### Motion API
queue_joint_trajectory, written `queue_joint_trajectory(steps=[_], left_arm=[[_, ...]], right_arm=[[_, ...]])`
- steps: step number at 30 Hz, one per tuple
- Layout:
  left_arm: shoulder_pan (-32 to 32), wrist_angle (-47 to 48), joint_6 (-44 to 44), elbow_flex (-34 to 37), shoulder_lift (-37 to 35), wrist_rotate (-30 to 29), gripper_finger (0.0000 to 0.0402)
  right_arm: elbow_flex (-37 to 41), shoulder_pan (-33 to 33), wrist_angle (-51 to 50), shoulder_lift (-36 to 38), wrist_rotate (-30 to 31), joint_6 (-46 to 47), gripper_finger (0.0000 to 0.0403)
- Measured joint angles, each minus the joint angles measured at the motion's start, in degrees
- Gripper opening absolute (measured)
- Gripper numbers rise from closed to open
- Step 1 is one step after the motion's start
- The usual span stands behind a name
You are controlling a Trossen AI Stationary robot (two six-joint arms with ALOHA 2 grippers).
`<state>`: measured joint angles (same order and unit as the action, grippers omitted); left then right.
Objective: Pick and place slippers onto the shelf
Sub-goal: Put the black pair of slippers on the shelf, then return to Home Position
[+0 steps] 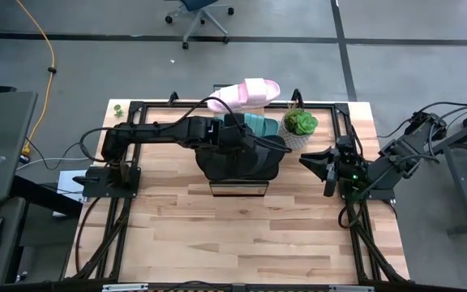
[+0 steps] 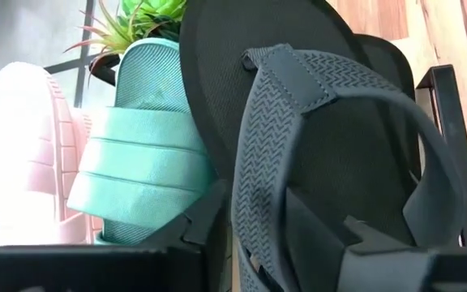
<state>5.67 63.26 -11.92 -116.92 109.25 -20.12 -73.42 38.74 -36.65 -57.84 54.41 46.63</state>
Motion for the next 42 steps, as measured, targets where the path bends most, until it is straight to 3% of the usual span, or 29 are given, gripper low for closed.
queue_joint_trajectory(steps=[13, 19, 26, 34, 42], left_arm=[[-0.17, 5.53, -5.68, 0.0, 0.0, 2.44, 0.0163], [-0.94, 5.92, -5.82, -0.04, -0.48, 2.49, 0.0157], [-0.85, 8.09, -5.71, -0.07, -3.24, 2.41, 0.0148], [-3.64, 5.26, -3.1, -0.07, -10.53, 0.01, 0.0135], [-9.04, 1.66, 1.87, -0.02, -20.73, -4.73, 0.012]], right_arm=[[0.01, 0.0, 0.01, 0.0, 0.0, 0.04, 0.0073], [0.01, 0.01, -0.47, 0.0, 0.0, 0.17, 0.0073], [0.23, 0.02, -12.8, -0.05, 0.6, 12.39, 0.0073], [5.14, 2.09, -15.45, -0.12, 3.45, 21.35, 0.0073], [9.51, 9.19, -14.63, 0.6, 10.67, 28.12, 0.0073]])
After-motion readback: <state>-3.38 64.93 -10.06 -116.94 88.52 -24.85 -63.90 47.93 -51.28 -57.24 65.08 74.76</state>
